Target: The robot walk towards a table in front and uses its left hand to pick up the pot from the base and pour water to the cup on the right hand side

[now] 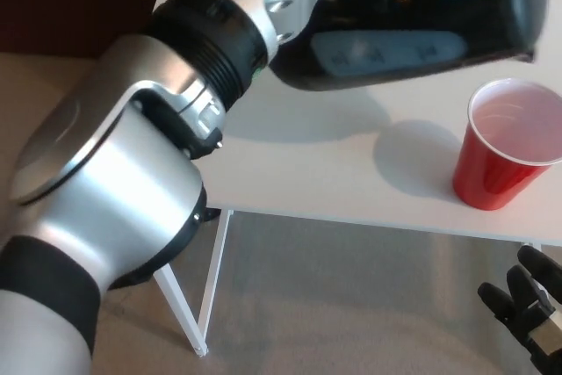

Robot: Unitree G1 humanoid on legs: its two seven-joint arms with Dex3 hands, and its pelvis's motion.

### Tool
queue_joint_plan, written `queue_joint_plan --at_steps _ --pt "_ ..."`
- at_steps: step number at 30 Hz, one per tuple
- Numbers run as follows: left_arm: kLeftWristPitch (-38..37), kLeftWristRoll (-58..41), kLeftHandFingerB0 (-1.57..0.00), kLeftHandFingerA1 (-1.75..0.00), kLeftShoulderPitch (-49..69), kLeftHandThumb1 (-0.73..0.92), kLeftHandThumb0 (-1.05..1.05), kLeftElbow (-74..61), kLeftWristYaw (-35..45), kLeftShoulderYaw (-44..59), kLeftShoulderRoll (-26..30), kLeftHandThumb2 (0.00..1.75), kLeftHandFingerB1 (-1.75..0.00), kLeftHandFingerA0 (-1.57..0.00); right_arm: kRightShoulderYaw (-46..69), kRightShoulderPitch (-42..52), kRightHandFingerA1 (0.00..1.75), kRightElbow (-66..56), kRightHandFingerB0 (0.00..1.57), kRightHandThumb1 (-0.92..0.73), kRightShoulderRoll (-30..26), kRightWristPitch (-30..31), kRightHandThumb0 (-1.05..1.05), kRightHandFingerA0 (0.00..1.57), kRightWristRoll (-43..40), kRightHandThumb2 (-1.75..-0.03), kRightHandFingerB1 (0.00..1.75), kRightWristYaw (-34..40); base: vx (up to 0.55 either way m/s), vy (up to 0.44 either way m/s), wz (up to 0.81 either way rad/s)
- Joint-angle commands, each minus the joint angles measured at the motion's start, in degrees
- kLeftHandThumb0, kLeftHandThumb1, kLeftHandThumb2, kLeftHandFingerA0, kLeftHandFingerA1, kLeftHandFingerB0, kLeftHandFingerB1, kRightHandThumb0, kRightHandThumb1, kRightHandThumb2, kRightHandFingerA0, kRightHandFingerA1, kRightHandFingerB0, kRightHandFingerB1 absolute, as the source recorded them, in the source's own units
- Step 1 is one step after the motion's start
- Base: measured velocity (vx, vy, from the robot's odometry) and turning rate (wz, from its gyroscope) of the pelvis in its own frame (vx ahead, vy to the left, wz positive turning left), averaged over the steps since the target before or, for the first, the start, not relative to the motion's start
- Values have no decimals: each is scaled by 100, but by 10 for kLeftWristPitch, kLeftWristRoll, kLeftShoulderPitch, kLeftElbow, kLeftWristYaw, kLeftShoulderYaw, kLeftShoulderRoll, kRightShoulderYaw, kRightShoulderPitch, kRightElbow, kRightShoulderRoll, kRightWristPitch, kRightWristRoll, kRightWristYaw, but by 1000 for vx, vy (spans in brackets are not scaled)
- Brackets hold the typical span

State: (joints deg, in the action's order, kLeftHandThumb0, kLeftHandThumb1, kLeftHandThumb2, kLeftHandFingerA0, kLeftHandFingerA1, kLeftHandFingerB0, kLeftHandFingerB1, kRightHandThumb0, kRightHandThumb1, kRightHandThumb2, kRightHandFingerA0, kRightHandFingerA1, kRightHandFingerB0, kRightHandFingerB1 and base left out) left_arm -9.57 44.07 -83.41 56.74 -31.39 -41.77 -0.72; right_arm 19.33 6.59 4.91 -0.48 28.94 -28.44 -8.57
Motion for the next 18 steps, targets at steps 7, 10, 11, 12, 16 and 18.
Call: queue_joint_plan --at_steps 7,10,11,12,16,18 --pt "-35 91 -76 -175 -47 53 -27 37 -127 -48 -13 57 -156 -96 -3 -5 60 -16 10 -47 -6 11 -31 24 5 -97 52 18 0 0 0" --pt "-43 103 -79 -175 -54 52 -28 44 -139 -58 -9 55 -149 -96 -3 -10 60 -15 8 -47 -7 14 -30 24 5 -97 50 21 0 0 0" --pt "-47 103 -79 -175 -54 52 -28 48 -148 -59 -10 55 -149 -96 -3 -11 60 -13 8 -47 -8 13 -30 24 5 -97 50 20 0 0 0" --pt "-55 104 -80 -175 -54 52 -27 53 -159 -61 -9 55 -149 -96 -2 -11 61 -14 9 -47 -7 14 -30 27 4 -97 51 20 0 0 0" --pt "-58 110 -80 -175 -58 54 -28 61 -155 -64 -8 56 -149 -97 -2 -13 50 -5 16 -67 -10 8 -36 23 3 -61 36 9 0 0 0" --pt "-64 110 -81 -175 -59 54 -28 59 -145 -63 -5 57 -150 -97 -3 -11 53 -7 15 -68 -11 7 -36 25 2 -61 36 5 0 0 0"
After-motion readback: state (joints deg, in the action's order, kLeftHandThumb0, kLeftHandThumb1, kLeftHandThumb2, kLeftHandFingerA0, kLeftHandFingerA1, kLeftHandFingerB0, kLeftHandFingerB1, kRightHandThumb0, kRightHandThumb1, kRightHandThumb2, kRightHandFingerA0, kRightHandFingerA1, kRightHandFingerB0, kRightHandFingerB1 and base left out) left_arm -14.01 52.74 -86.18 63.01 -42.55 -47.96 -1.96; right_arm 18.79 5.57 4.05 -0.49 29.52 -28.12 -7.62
